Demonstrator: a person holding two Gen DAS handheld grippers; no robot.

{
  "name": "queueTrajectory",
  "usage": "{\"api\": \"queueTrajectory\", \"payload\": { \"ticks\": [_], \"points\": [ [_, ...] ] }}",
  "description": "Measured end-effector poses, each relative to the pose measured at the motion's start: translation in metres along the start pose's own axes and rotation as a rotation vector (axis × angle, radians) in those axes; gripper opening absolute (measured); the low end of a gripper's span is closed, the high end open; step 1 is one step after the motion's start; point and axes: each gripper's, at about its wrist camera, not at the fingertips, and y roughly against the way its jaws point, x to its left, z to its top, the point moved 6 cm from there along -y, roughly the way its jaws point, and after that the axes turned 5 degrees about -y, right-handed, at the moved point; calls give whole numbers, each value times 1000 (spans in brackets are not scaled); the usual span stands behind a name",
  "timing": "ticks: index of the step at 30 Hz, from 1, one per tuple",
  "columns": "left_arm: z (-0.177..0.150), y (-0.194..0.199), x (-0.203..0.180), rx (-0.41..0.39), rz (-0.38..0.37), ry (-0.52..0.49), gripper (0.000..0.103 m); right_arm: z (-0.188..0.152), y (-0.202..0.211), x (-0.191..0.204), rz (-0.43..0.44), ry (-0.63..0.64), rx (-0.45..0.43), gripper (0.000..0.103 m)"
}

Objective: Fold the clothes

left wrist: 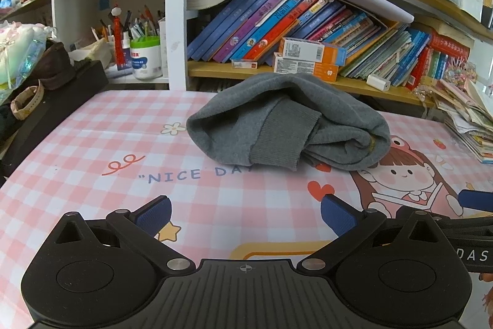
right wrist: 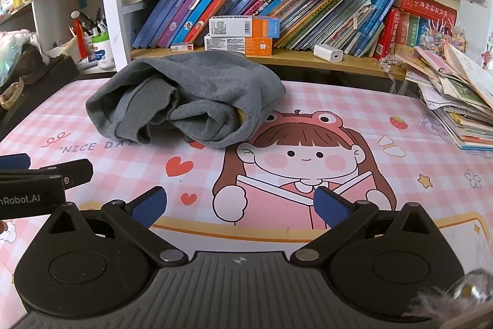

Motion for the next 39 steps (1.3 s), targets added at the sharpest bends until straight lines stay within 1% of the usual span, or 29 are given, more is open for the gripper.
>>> {"api": "queueTrajectory", "payload": {
  "ticks": [15,29,39],
  "points": [
    [-1,-1,0,1,11,2,103,0,0,0,2,3,1,103],
    [-2,-1,-2,7,3,-2,103,-1,-1,0,4,3,8,103],
    [-2,1,-3,-6,6,0,103,-2,-1,-1,4,3,11,103]
  ]
}}
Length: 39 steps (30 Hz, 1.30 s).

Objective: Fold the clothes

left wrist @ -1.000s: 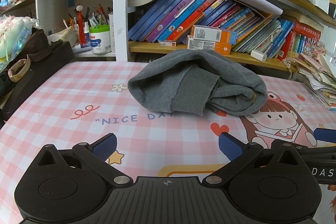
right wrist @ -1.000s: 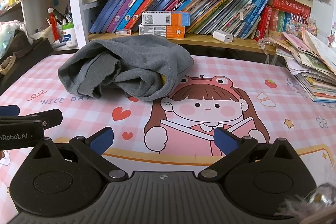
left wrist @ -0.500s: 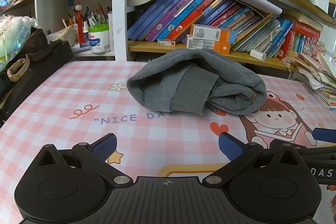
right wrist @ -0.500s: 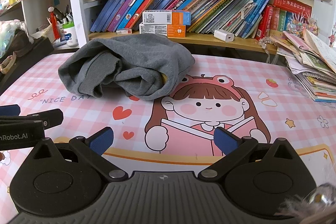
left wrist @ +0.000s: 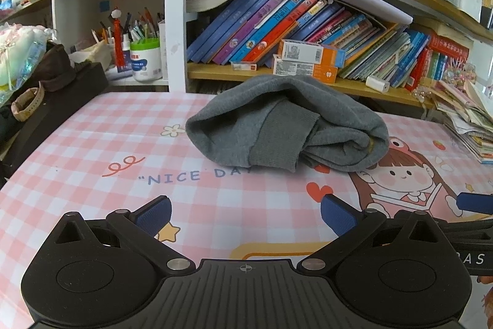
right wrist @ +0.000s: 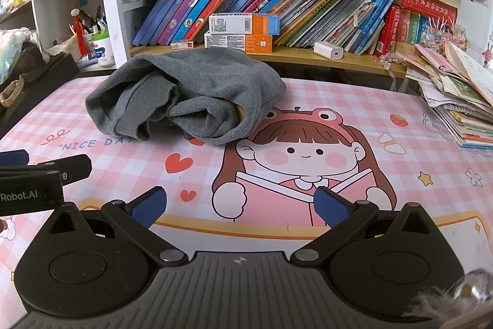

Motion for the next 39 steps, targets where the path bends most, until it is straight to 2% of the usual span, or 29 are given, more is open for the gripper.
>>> {"api": "queueTrajectory", "payload": {
  "ticks": [23,39],
  "points": [
    [-4,-2,-3,25,-23,9,103,-2,-3,-4,10,-3,12,103],
    [-9,-12,-14,68,4,-21,103,-7,-10,-18,35,-36,32,103]
  ]
}}
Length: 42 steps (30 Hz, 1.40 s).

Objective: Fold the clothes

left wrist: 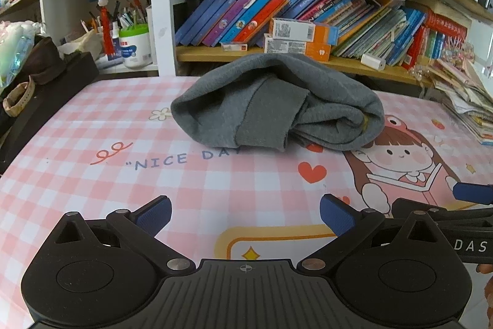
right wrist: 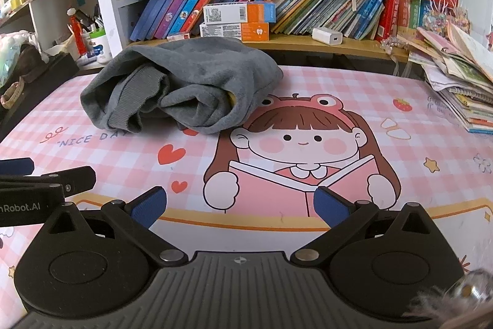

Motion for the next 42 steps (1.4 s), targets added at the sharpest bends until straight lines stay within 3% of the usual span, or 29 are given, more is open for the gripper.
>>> {"api": "queueTrajectory", "payload": {
  "ticks": [9,15,18,22,25,30,34,37,39,42],
  "points": [
    [5,-8,-14,18,0,-75,103,-4,-6,-19,8,-47,18,103],
    [37,-21,-28,-28,-9,-163,102,-3,-7,-29,43,-74,30,101],
    [59,-31,-37,-69,32,-243,100,-2,-6,-35,60,-104,38,99],
    [82,-52,-44,-81,112,-356,93,1,-2,-43,101,-140,39,85],
    [97,-68,-49,-78,159,-408,92,2,1,-48,121,-168,37,85],
    [111,-86,-70,-83,198,-589,89,5,5,-58,185,-249,43,85],
    [109,-98,-88,-56,200,-744,61,12,12,-59,231,-298,38,85],
    [107,-101,-91,-13,175,-760,15,16,15,-57,226,-283,30,85],
    [111,-97,-87,10,131,-679,8,16,15,-58,231,-284,31,85],
    [127,-63,-83,-61,10,-536,7,15,15,-58,243,-293,35,83]
  ]
}}
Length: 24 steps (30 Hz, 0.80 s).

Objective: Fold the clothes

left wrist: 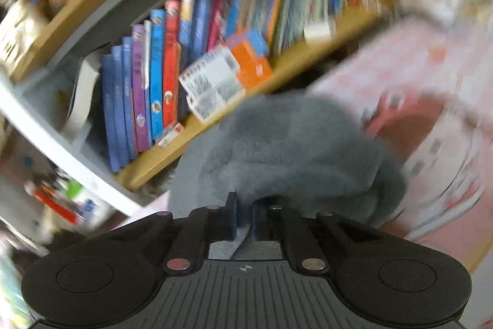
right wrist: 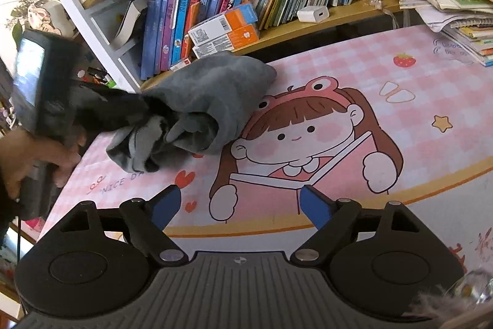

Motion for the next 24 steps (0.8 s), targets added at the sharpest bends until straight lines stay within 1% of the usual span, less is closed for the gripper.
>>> {"api": "queueTrajectory", "payload": {
  "ticks": [2,3,4,6,7,12,14,18,21,24],
  "points": [
    [10,26,6,-77,-62,89,6,-1,-1,1,11,-19,6,80],
    [14,40,6,-116,-92,117,6,-2,-3,2,11,-24,11,76],
    [17,54,4,-153,-120,141,6,-4,-5,4,6,-26,18,71],
    [21,82,-1,-222,-184,179,6,-7,-8,11,-4,-17,23,65],
    [23,95,-4,-252,-215,193,6,-8,-9,15,-10,-7,24,64],
    [26,140,-1,-336,-343,266,6,-15,-12,39,-16,16,8,64],
    [24,154,5,-355,-404,303,6,-19,-12,48,-18,23,1,64],
    [18,178,25,-390,-495,363,6,-26,-12,64,-21,32,-18,64],
    [17,198,43,-456,-543,395,6,-28,-8,75,-9,30,-43,66],
    [17,213,68,-518,-589,456,6,-32,-8,85,-26,43,-45,68]
  ]
}}
